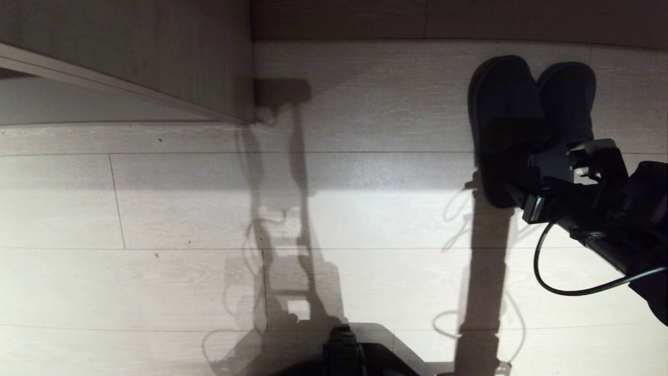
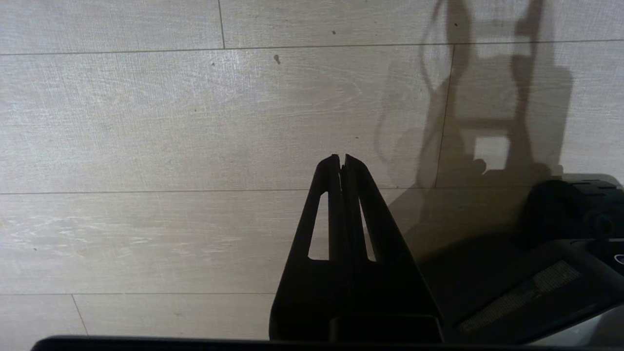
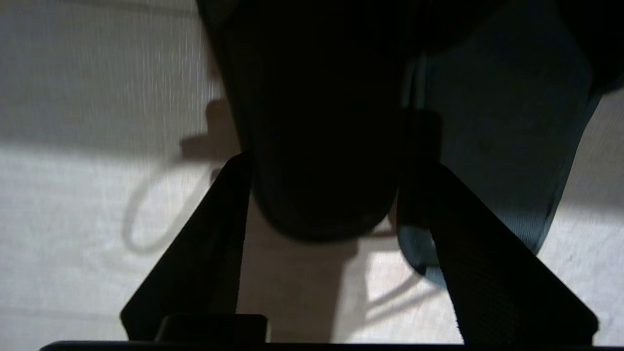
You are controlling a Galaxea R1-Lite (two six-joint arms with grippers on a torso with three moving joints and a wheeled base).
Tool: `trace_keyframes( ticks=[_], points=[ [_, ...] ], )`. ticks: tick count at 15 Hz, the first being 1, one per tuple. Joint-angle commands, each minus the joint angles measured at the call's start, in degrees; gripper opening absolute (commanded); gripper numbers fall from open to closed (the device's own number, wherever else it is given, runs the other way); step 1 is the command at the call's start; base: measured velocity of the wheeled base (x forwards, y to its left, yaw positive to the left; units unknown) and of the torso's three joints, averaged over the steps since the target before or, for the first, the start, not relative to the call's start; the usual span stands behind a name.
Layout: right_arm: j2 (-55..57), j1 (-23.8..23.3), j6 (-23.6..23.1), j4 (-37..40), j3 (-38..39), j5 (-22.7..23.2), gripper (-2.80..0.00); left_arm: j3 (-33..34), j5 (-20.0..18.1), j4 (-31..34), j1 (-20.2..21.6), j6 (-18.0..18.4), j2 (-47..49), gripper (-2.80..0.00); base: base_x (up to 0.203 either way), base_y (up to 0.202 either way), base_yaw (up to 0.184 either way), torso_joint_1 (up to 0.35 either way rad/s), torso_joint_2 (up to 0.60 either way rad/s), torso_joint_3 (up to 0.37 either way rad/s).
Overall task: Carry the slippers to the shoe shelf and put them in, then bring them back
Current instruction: Pick up the slippers on the floor
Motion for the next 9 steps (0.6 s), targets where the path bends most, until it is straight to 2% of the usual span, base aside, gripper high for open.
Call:
trace_keyframes(
  ticks=[1, 5, 9],
  points=[
    [3.79, 0.02, -0.36, -6.51, 0.09, -0.08, 0.00, 0.00, 0.00, -0.04, 0.00, 0.00, -0.04, -2.80, 0.000, 0.000, 0.000, 0.000, 0.00, 0.000],
    [0.28, -0.09, -3.38, -4.85, -1.23, -1.27, 0.00, 0.00, 0.00, -0.04, 0.00, 0.00, 0.01, -2.80, 0.000, 0.000, 0.000, 0.000, 0.00, 0.000],
    [3.02, -0.51, -3.64, -5.13, -5.18, -3.51, 0.00, 0.00, 0.00, -0.04, 0.00, 0.00, -0.04, -2.80, 0.000, 0.000, 0.000, 0.000, 0.00, 0.000]
  ],
)
